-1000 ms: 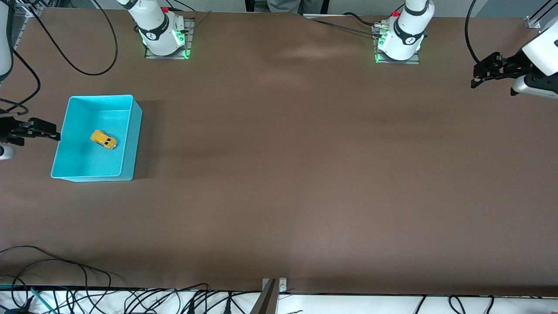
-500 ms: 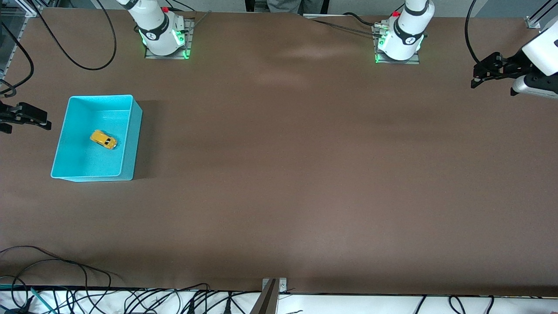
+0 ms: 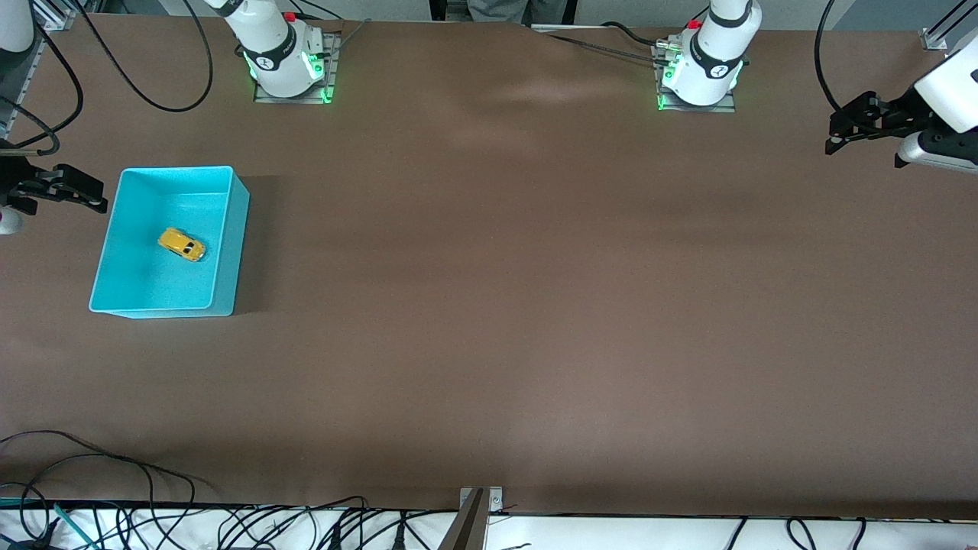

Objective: Wind up and store yellow beetle car

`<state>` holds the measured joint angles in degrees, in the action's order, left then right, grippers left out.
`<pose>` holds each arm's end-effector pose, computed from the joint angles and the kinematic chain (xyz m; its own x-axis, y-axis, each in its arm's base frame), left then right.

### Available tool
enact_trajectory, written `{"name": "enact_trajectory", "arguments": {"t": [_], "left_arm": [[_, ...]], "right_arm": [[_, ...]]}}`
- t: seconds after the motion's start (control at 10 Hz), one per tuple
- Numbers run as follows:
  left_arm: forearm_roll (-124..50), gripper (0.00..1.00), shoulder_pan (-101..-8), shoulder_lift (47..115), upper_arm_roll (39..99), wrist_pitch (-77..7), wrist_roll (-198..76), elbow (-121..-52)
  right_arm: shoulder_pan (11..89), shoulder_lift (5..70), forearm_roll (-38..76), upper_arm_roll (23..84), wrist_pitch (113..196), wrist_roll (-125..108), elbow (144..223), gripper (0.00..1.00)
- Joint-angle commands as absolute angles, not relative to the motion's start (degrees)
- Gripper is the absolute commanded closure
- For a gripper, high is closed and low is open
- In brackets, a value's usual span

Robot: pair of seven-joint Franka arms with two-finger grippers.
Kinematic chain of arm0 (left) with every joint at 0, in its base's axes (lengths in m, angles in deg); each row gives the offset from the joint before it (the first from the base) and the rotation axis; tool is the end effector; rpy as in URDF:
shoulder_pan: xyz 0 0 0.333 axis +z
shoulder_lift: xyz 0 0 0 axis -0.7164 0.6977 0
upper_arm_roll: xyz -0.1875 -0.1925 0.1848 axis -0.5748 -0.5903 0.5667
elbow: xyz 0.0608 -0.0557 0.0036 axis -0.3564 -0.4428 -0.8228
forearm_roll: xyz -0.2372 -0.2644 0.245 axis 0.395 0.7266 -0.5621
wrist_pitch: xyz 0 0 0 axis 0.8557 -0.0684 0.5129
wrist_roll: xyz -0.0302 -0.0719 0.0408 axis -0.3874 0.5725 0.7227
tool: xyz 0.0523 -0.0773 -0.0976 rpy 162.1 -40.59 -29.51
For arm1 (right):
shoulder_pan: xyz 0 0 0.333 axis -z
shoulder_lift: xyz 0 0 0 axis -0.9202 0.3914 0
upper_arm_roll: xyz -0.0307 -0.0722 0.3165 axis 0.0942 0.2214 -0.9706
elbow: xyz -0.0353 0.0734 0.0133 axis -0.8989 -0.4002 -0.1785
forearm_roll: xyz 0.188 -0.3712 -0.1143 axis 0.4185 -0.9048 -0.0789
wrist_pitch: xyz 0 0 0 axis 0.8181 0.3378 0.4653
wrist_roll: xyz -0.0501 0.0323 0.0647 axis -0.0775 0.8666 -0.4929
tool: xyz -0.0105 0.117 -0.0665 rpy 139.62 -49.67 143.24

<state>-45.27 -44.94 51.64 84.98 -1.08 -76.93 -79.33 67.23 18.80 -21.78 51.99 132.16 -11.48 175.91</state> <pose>0.5559 -0.0130 0.6149 0.9787 -0.1817 -0.0952 -0.1803 -0.9833 0.0232 0.6194 -0.0556 0.5534 0.9964 0.0665 -0.0529 0.0703 -0.9948 0.0734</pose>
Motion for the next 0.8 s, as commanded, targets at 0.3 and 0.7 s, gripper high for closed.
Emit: {"name": "enact_trajectory", "arguments": {"t": [0.3, 0.7], "left_arm": [[-44.3, 0.0, -44.8, 52.7, 85.0, 0.3, -76.4, -77.0], [-44.3, 0.0, -44.9, 52.7, 85.0, 0.3, -76.4, -77.0]], "right_arm": [[67.7, 18.2, -19.5, 51.4, 131.9, -9.6, 176.5, 0.0], [67.7, 18.7, -14.9, 51.4, 132.2, -9.3, 176.3, 0.0]]}}
